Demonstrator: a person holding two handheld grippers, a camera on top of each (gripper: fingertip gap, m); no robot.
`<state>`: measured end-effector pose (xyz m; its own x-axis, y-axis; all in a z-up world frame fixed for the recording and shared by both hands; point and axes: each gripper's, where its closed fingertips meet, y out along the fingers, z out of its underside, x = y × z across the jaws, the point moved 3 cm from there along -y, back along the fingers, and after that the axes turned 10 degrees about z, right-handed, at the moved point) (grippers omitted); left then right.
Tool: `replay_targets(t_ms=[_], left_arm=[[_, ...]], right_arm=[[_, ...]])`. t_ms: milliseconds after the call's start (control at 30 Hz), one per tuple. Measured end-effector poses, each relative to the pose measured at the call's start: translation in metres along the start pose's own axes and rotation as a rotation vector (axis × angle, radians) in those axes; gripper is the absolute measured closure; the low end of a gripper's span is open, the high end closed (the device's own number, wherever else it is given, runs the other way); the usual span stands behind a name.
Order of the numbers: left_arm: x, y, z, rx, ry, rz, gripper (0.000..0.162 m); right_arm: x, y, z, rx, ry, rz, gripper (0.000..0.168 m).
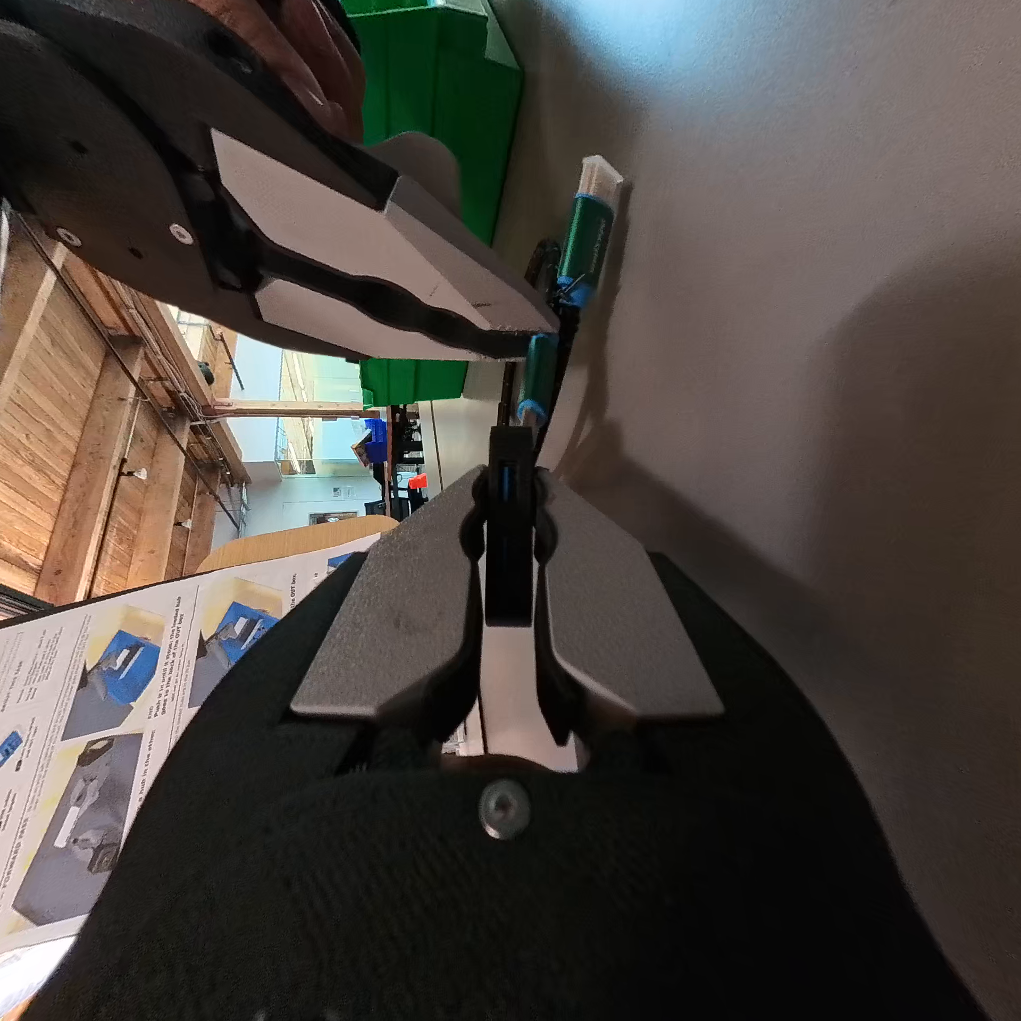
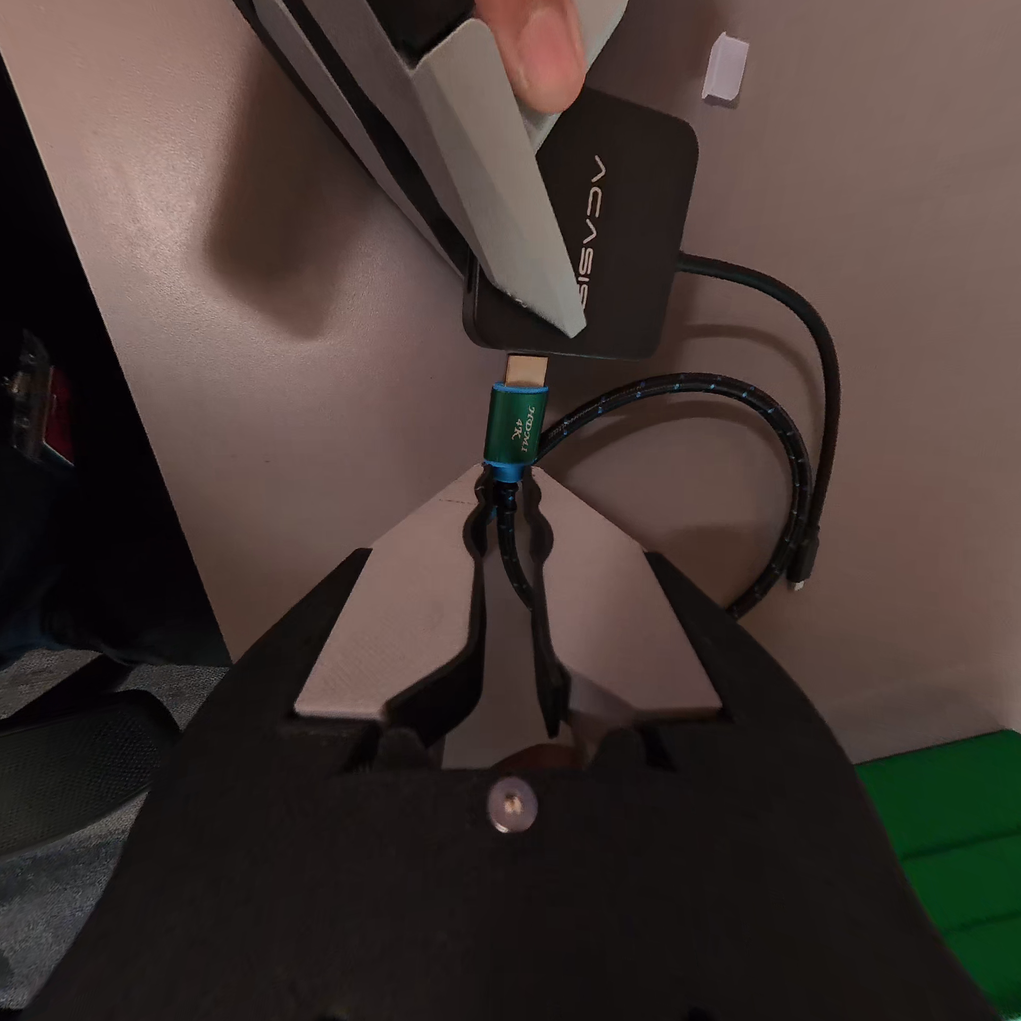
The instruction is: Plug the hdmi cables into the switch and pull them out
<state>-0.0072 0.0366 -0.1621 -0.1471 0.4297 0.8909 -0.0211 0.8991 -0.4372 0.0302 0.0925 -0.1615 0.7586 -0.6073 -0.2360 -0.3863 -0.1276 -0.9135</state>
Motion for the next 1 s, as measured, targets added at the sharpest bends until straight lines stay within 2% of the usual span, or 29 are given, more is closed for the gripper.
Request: replay_targets(t_ms=[733,867,1000], left_arm=[[-0.013,0.009,-0.001,0.057,0.069,0.05,0.151],[-0.011,0.008,0.0,0.052,0.052,0.046,0.151],[-0.016,0.01,-0.002,0.035,0.036,0.069,0.151]], right_arm=[[0.0,0.003,0.002,0.108,-0.114,0.063,0.161],[0.001,0.004,0.001,0.096,-0.144,0.106,0.161],[0.008,0.008,0.005,0.079,-0.16,0.081,0.161]])
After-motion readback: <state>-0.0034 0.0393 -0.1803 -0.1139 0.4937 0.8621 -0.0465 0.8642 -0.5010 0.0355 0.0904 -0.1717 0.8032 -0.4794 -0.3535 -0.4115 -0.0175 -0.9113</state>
